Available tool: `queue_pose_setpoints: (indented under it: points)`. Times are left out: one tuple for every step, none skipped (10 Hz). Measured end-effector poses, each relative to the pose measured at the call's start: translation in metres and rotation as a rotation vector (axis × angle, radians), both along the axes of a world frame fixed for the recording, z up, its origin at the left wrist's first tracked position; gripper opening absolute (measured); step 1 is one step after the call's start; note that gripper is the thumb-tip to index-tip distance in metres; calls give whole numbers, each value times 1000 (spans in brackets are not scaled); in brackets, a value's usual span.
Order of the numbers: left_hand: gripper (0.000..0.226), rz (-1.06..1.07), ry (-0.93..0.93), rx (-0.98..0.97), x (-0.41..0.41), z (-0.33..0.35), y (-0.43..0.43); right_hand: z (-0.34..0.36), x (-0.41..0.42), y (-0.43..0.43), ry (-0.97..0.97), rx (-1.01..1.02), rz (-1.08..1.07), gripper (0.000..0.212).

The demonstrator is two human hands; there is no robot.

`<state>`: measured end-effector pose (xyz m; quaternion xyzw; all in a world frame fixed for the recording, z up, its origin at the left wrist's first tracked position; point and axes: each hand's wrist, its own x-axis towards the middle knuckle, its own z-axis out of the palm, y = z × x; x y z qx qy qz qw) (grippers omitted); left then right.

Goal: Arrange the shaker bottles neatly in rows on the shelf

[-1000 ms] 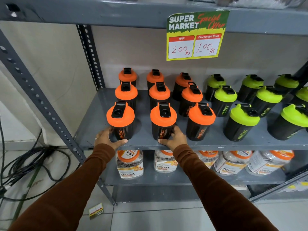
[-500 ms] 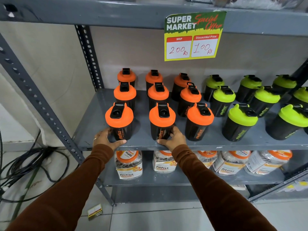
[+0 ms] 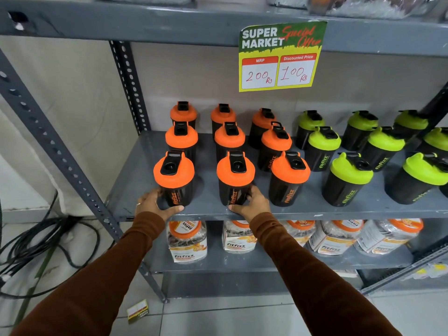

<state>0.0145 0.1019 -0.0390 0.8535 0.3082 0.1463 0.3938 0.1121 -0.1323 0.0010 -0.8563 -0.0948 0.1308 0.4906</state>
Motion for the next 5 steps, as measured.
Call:
queue_pose_setpoints:
  points:
    - [77, -2, -6, -13, -3, 6, -6, 2, -2, -1, 1, -20, 14, 63]
    - [83, 18, -52, -31, -10, 7, -13, 1, -5, -5, -2, -1, 18, 69]
    - [86, 40, -2, 15, -20, 8, -24, -1, -9, -12, 16, 14, 18, 78]
    - [86, 91, 72, 99, -31, 4, -47, -4, -13, -23, 19, 20, 53, 84]
    - [83, 80, 129, 174, -43, 1, -73, -7, -20, -33, 14, -24, 137, 82]
